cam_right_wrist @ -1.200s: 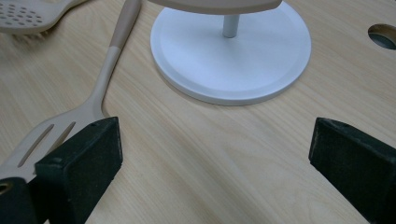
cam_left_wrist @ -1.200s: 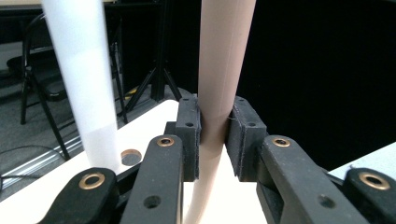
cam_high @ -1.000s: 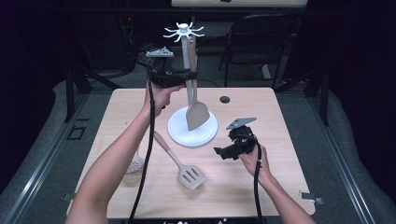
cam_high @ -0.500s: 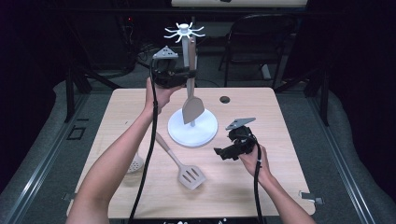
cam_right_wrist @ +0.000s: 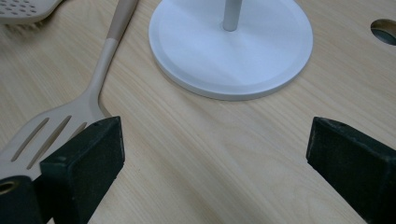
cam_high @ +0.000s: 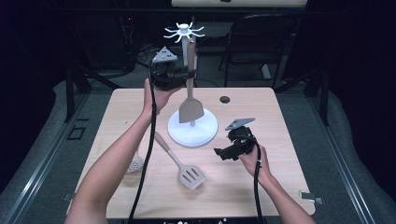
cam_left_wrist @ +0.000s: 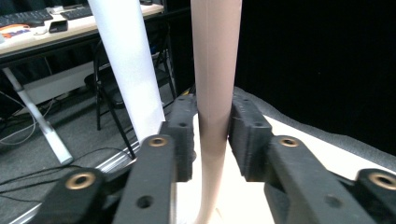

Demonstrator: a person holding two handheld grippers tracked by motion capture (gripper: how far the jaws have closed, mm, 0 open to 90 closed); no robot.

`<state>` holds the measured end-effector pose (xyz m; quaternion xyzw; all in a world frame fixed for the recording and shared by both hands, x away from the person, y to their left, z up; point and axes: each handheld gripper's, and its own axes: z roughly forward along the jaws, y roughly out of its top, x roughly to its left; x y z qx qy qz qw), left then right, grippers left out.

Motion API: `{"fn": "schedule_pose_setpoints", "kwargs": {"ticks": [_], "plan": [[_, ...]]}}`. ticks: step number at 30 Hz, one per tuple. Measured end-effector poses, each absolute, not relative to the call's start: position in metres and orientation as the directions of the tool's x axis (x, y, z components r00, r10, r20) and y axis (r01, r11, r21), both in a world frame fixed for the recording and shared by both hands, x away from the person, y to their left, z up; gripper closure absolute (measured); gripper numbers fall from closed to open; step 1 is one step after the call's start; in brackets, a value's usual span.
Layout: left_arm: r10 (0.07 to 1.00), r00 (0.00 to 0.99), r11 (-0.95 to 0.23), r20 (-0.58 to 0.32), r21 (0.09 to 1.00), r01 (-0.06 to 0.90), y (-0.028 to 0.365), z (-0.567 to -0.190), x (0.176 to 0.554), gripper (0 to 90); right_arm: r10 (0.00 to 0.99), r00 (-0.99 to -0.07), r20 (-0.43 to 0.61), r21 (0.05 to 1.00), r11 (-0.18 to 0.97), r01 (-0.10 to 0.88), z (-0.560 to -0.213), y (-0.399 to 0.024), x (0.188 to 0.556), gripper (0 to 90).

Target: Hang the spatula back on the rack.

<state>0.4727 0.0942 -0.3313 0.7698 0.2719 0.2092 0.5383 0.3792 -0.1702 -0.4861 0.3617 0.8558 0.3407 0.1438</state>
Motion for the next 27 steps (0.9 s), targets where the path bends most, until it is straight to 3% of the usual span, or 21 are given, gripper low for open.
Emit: {"fn": "schedule_pose_setpoints", "kwargs": {"ticks": [7,12,22,27], "plan": [[0.637,0.770,-0.273,0.032,0.944,0.187,0.104,-0.330,0.464,64.3,0.719,-0.695,0.002,0.687,0.504,0.524,-0.486,-0.169,0.379,4.0],[0.644,0.764,-0.259,0.025,0.948,0.187,0.112,-0.328,0.460,68.7,0.718,-0.696,-0.002,0.686,0.508,0.521,-0.486,-0.169,0.379,4.3],[0.683,0.728,-0.244,0.060,0.958,0.150,0.124,-0.318,0.459,88.5,0.720,-0.694,-0.001,0.678,0.511,0.528,-0.489,-0.170,0.381,4.7],[0.696,0.713,-0.246,0.079,0.960,0.134,0.124,-0.308,0.459,89.9,0.725,-0.689,-0.008,0.672,0.514,0.533,-0.490,-0.172,0.381,5.0]]}}
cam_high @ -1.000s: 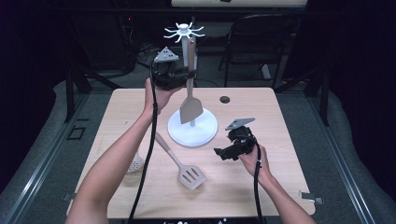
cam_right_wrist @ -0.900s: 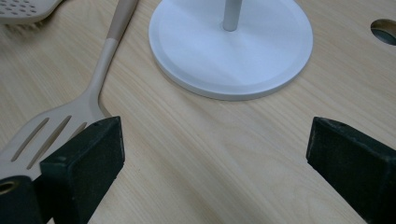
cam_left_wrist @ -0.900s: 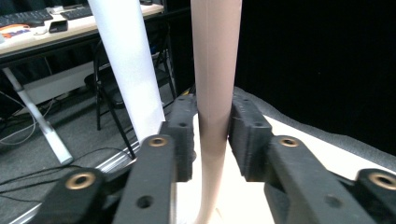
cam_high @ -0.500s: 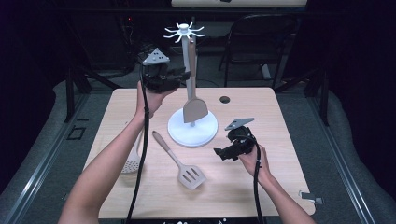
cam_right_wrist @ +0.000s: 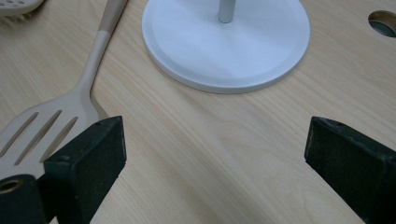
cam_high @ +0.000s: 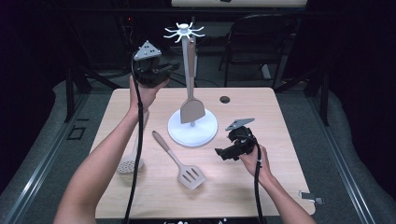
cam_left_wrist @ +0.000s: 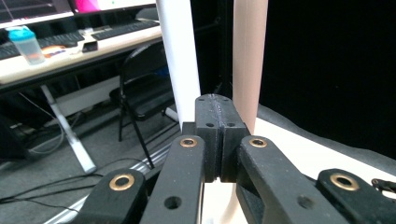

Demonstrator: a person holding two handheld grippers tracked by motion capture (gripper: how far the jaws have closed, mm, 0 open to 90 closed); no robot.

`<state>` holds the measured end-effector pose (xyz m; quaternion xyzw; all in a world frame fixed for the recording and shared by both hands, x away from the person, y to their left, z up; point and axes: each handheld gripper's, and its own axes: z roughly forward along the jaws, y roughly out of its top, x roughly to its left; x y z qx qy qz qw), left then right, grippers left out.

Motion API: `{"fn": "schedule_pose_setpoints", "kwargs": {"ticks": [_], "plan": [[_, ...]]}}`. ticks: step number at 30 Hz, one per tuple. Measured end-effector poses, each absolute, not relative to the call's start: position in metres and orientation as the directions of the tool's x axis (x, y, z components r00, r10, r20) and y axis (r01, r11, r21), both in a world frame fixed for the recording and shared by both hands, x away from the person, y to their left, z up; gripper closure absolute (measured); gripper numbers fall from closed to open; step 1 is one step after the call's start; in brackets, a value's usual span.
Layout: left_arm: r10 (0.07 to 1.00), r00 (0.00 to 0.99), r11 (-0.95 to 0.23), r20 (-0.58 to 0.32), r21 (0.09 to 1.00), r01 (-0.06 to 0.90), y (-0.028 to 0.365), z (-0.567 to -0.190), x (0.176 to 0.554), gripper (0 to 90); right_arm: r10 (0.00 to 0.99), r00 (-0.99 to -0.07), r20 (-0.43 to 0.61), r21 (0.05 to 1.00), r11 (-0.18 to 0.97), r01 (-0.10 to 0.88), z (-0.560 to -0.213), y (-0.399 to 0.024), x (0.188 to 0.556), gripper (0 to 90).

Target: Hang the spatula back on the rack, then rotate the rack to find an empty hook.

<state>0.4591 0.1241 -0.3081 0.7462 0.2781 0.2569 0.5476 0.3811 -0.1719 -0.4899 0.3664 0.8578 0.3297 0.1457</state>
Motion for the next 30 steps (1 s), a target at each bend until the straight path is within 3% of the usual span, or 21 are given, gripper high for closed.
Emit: {"fn": "schedule_pose_setpoints", "kwargs": {"ticks": [30], "plan": [[0.697,0.701,-0.233,0.153,0.972,0.020,0.115,-0.261,0.444,89.8,0.720,-0.694,-0.020,0.654,0.534,0.535,-0.492,-0.170,0.382,6.9]]}}
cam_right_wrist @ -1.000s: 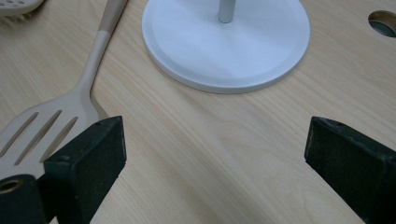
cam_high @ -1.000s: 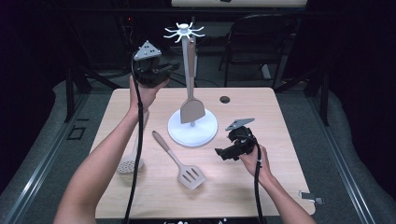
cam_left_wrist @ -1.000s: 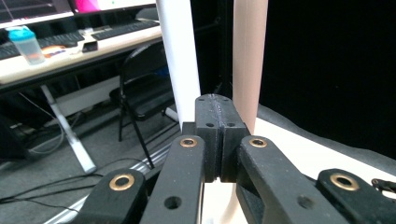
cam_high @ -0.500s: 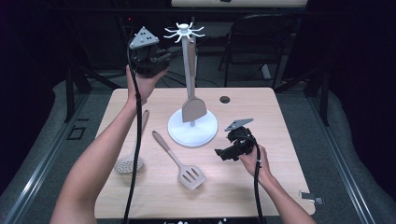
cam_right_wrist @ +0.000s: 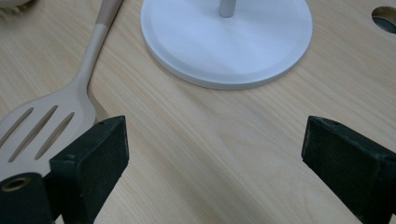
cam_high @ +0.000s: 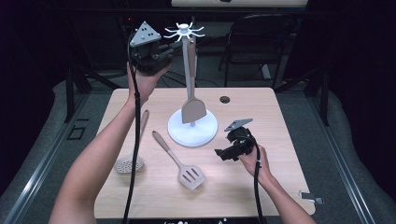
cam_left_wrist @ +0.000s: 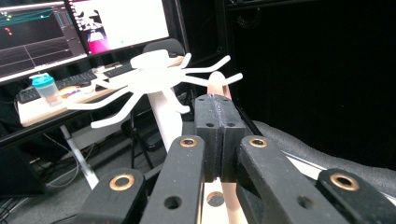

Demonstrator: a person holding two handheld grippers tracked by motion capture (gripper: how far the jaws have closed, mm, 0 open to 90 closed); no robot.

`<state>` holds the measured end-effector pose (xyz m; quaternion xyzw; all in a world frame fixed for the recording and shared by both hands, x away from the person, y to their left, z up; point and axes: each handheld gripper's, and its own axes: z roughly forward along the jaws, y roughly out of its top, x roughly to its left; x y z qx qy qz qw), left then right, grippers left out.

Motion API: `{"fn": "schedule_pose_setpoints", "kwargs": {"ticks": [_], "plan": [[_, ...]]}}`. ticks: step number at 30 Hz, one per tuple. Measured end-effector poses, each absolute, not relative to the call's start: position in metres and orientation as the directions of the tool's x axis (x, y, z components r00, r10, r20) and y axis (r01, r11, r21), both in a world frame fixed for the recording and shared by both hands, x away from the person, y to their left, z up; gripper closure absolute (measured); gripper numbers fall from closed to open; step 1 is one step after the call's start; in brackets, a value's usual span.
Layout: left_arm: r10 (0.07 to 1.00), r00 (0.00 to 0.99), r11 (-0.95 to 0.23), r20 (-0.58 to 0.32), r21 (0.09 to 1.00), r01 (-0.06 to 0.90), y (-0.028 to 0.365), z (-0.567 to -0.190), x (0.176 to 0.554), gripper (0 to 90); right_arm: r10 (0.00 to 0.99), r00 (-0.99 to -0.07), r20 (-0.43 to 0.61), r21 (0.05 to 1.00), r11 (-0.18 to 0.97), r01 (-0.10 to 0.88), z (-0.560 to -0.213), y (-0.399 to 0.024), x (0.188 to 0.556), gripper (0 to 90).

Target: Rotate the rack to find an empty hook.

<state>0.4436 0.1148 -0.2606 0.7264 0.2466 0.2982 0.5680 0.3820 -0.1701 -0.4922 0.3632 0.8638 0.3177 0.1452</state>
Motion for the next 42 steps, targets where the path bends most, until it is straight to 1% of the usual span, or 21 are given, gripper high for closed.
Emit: {"fn": "schedule_pose_setpoints", "kwargs": {"ticks": [25,35,42], "plan": [[0.764,0.630,-0.220,0.139,0.974,0.052,0.123,-0.257,0.454,89.9,0.714,-0.699,-0.032,0.644,0.550,0.532,-0.492,-0.167,0.382,8.0],[0.782,0.612,-0.198,0.115,0.978,0.069,0.126,-0.257,0.462,89.9,0.714,-0.700,-0.034,0.642,0.552,0.532,-0.492,-0.167,0.382,8.3],[0.784,0.609,-0.205,0.121,0.976,0.070,0.125,-0.256,0.466,89.9,0.714,-0.700,-0.031,0.642,0.551,0.533,-0.492,-0.167,0.382,8.4]]}}
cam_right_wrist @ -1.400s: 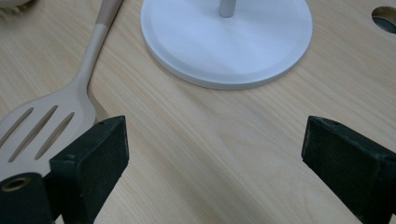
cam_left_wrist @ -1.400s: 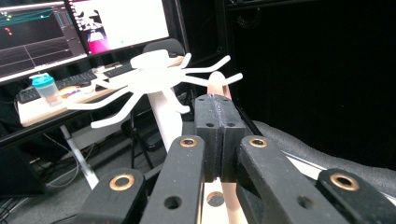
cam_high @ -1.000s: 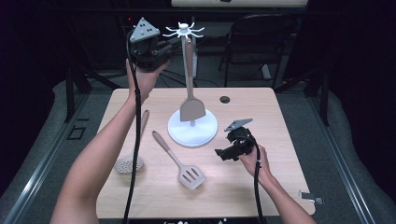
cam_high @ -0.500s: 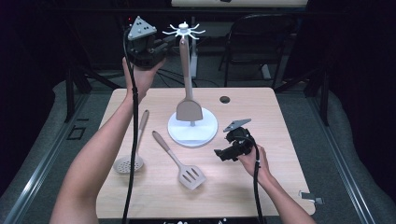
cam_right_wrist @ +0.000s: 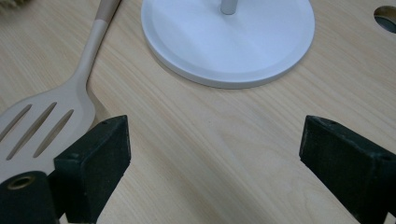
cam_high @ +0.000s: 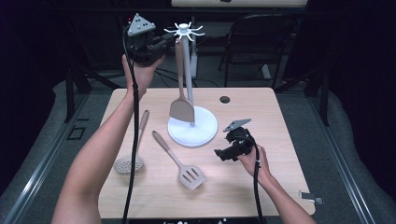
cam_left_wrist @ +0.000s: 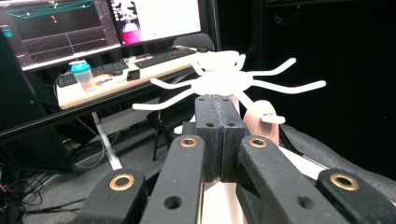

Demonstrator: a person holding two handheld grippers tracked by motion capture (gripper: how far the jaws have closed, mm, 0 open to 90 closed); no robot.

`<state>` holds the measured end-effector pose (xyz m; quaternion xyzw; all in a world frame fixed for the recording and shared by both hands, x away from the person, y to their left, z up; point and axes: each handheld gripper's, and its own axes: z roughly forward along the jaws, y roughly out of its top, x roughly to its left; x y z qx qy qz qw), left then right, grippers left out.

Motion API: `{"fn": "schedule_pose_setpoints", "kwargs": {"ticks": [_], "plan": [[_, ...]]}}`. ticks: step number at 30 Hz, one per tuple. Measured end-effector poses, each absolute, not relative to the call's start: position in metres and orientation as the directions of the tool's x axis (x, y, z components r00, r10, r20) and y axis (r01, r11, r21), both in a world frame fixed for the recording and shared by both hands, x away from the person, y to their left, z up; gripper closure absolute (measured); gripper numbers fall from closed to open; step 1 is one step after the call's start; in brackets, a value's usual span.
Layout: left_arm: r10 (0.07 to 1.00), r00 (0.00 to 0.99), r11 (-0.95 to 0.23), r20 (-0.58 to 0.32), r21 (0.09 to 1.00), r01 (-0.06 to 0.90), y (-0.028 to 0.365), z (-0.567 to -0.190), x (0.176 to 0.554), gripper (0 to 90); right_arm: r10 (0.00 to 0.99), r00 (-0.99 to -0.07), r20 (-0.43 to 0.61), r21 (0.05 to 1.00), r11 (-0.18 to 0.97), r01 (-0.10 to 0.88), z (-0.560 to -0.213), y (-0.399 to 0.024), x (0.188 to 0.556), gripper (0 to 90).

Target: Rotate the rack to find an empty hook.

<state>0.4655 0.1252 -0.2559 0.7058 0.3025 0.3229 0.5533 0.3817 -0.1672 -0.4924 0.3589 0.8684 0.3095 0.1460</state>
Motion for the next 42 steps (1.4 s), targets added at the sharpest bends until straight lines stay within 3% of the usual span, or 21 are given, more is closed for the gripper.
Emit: {"fn": "schedule_pose_setpoints", "kwargs": {"ticks": [11,15,18,29,36,42], "plan": [[0.784,0.609,-0.201,0.120,0.978,0.065,0.127,-0.256,0.466,89.6,0.710,-0.704,-0.036,0.645,0.554,0.526,-0.491,-0.168,0.381,8.2],[0.786,0.608,-0.187,0.113,0.981,0.059,0.134,-0.255,0.460,82.8,0.709,-0.704,-0.038,0.650,0.553,0.522,-0.491,-0.168,0.380,8.2],[0.789,0.606,-0.177,0.105,0.982,0.060,0.142,-0.257,0.455,76.5,0.709,-0.704,-0.035,0.650,0.551,0.523,-0.491,-0.168,0.380,8.2],[0.823,0.564,-0.179,0.067,0.973,0.146,0.171,-0.286,0.456,38.2,0.703,-0.711,-0.038,0.641,0.563,0.522,-0.493,-0.165,0.380,8.7],[0.831,0.555,-0.183,0.039,0.961,0.208,0.184,-0.316,0.456,20.8,0.697,-0.716,-0.037,0.631,0.572,0.524,-0.494,-0.163,0.380,9.0],[0.837,0.547,-0.209,0.032,0.942,0.264,0.193,-0.347,0.453,15.2,0.690,-0.723,-0.038,0.623,0.582,0.523,-0.496,-0.161,0.380,9.3]]}}
